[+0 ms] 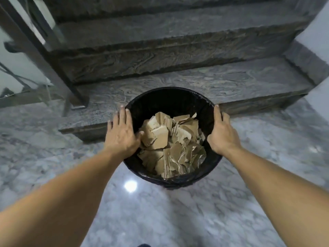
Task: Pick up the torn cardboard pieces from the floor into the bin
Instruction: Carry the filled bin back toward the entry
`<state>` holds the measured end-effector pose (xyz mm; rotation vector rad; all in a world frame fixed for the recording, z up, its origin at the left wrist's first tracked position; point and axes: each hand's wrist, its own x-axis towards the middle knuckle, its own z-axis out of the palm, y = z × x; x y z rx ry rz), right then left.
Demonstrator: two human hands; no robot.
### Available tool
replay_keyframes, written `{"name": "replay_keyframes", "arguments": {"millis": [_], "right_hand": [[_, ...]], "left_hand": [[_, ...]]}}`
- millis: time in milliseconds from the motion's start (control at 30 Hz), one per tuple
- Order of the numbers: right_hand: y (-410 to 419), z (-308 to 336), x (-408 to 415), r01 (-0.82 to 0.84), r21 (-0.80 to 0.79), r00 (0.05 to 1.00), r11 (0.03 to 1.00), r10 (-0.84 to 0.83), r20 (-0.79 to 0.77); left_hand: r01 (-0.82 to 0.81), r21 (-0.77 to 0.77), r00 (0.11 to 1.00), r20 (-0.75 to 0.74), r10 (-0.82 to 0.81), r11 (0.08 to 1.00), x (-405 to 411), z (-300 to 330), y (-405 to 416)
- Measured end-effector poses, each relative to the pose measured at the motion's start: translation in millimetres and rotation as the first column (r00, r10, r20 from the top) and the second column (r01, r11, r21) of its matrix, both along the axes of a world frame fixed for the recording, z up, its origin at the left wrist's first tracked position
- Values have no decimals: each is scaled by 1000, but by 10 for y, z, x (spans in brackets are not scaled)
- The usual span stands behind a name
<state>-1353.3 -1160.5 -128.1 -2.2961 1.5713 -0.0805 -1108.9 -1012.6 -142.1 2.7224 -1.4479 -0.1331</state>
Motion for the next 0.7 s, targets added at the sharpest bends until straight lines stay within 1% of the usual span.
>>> {"name": "replay_keyframes", "arguments": {"millis": [167,233,333,433,567,700], "right_hand": [[21,65,25,102,39,994,994,-103,27],[35,67,29,156,39,987,987,-157,17],[53,66,44,236,26,972,972,-235,-10],[46,71,70,263,28,962,964,-260,-87],[34,112,94,283,64,956,957,-276,-103],[14,175,114,283,133,957,950,-270,-105]], "left_hand": [[21,-25,997,-74,-23,999,-14,67,26],[0,-36,993,-115,-4,999,-22,93,20],[-38,-9,988,-152,37,999,-24,118,25],[-71,19,981,-177,73,997,-52,163,15],[-67,30,979,-191,72,997,-47,164,9],[-75,46,977,-198,83,996,-50,192,-14]]}}
